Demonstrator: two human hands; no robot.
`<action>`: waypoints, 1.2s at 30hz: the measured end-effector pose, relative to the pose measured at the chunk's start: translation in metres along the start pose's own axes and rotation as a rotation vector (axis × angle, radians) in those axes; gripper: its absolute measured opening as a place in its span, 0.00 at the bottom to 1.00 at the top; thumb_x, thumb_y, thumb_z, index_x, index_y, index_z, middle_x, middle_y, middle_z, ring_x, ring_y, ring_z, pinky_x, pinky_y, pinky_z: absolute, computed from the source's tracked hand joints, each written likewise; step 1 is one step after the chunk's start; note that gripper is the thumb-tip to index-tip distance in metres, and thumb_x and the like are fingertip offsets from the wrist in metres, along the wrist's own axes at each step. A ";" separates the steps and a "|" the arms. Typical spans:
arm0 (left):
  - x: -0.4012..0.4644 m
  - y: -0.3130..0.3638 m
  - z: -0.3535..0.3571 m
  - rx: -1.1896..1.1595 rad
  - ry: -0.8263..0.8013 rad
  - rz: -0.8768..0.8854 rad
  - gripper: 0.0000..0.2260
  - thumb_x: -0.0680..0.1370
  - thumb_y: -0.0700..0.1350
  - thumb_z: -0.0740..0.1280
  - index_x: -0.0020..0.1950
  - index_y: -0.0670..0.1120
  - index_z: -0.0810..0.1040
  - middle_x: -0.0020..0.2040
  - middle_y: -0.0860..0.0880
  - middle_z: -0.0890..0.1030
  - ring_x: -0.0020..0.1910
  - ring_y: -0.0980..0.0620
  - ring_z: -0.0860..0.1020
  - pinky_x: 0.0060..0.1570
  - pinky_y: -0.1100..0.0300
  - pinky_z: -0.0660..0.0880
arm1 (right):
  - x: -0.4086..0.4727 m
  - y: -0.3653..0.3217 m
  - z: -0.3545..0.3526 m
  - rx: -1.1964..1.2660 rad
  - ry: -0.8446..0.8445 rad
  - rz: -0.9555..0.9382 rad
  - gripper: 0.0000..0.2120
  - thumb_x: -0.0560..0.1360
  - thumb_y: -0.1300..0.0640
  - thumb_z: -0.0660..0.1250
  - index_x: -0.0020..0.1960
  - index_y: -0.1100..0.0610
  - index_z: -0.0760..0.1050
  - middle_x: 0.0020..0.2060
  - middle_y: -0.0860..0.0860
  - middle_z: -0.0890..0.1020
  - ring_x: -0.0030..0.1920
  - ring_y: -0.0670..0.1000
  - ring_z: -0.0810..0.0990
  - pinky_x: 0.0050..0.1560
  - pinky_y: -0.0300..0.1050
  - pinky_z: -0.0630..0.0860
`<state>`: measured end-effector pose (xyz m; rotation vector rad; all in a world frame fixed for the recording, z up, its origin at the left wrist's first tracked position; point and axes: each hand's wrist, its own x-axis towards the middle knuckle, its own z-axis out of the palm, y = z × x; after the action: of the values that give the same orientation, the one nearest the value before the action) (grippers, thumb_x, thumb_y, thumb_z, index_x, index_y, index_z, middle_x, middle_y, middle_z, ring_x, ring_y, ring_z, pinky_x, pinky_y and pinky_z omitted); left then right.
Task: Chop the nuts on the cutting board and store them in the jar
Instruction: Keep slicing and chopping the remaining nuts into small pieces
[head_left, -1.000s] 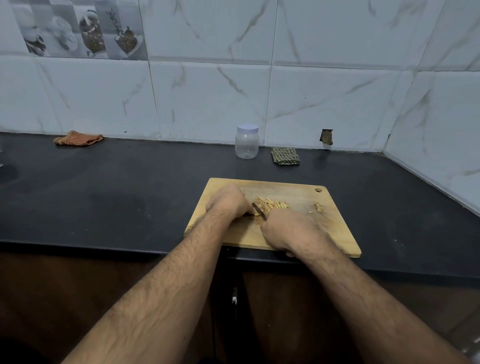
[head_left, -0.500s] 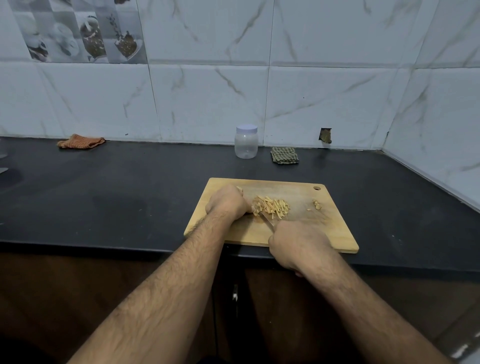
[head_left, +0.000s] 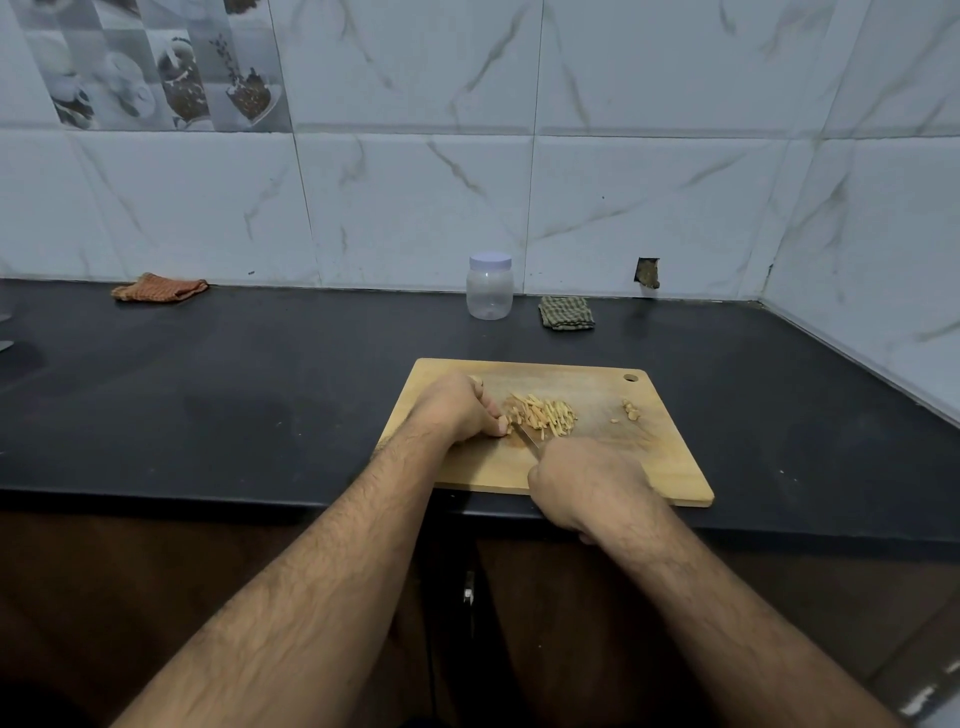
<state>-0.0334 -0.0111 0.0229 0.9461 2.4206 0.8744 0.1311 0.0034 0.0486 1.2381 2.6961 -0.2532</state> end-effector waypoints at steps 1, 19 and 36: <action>0.000 0.000 0.001 0.014 0.013 0.003 0.05 0.70 0.45 0.78 0.40 0.49 0.83 0.37 0.60 0.76 0.41 0.54 0.77 0.40 0.60 0.73 | 0.000 -0.001 0.000 0.001 -0.001 0.003 0.13 0.80 0.56 0.60 0.62 0.56 0.74 0.52 0.54 0.79 0.48 0.55 0.82 0.50 0.50 0.81; -0.007 -0.008 0.009 0.073 0.124 0.073 0.06 0.71 0.50 0.77 0.38 0.56 0.82 0.43 0.60 0.81 0.49 0.56 0.79 0.45 0.61 0.73 | 0.011 -0.014 -0.003 0.086 -0.012 0.020 0.12 0.80 0.58 0.58 0.57 0.60 0.77 0.38 0.54 0.81 0.38 0.54 0.82 0.42 0.45 0.78; -0.009 -0.008 0.014 0.088 0.177 0.080 0.03 0.73 0.49 0.75 0.46 0.55 0.85 0.46 0.59 0.84 0.48 0.56 0.79 0.42 0.61 0.74 | 0.021 -0.024 0.000 0.064 -0.060 0.060 0.22 0.80 0.61 0.60 0.73 0.61 0.67 0.46 0.59 0.84 0.25 0.51 0.78 0.30 0.42 0.78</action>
<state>-0.0229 -0.0166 0.0089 1.0436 2.6049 0.9217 0.0988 0.0036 0.0461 1.3046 2.6151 -0.3652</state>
